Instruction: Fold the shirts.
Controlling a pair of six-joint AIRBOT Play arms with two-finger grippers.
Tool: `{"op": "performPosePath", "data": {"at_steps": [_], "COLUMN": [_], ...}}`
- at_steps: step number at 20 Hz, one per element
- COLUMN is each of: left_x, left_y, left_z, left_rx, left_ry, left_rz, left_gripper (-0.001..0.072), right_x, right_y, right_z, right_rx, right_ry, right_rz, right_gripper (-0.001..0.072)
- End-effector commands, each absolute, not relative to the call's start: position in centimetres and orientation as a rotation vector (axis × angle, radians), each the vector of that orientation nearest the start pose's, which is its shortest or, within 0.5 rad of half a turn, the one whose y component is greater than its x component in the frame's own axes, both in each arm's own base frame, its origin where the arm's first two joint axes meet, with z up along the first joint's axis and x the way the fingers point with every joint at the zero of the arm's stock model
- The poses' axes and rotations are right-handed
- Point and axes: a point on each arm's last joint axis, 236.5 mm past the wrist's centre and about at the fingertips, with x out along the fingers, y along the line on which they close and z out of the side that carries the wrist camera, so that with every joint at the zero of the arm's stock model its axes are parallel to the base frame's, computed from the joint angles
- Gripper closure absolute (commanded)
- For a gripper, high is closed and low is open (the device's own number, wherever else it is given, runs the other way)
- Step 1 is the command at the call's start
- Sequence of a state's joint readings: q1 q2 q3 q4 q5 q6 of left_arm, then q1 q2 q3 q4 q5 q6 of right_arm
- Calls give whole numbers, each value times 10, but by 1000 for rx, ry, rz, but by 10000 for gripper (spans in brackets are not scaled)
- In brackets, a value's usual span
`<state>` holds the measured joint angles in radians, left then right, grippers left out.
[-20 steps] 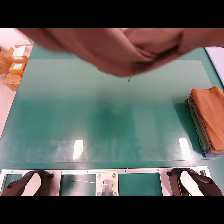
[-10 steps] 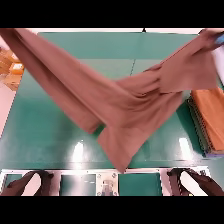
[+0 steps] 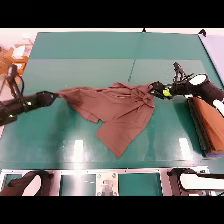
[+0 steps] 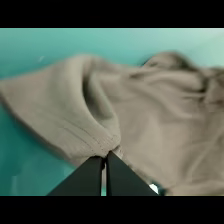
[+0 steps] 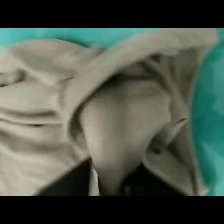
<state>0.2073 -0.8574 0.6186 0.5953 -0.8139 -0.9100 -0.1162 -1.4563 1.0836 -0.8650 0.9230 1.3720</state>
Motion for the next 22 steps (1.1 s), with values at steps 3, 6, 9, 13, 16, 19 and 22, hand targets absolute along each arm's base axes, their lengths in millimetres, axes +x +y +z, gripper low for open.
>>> {"op": "performPosePath", "data": {"at_steps": [3, 6, 9, 13, 16, 19, 22], "left_x": [342, 341, 341, 337, 336, 336, 346], "left_y": [-65, -66, -66, -70, -71, -71, -72], "left_z": [23, 23, 23, 22, 22, 22, 45], "left_rx": [-397, -396, -397, -402, -403, -402, -381], "left_ry": [794, 797, 798, 812, 816, 815, 775], "left_rz": [-336, -341, -341, -358, -362, -362, -383], "left_gripper": [686, 686, 686, 685, 686, 685, 686], "right_x": [389, 318, 271, 257, 265, 277, 295], "right_y": [19, -2, 44, 111, 142, 154, 164], "right_z": [12, -9, -58, -110, -121, -119, -87], "right_rx": [699, 689, 830, 932, 920, 862, 811], "right_ry": [1314, 1460, 1507, 1459, 1438, 1405, 1370], "right_rz": [231, 78, 75, 114, 128, 164, 294], "right_gripper": [398, 394, 249, 250, 254, 539, 686]}}
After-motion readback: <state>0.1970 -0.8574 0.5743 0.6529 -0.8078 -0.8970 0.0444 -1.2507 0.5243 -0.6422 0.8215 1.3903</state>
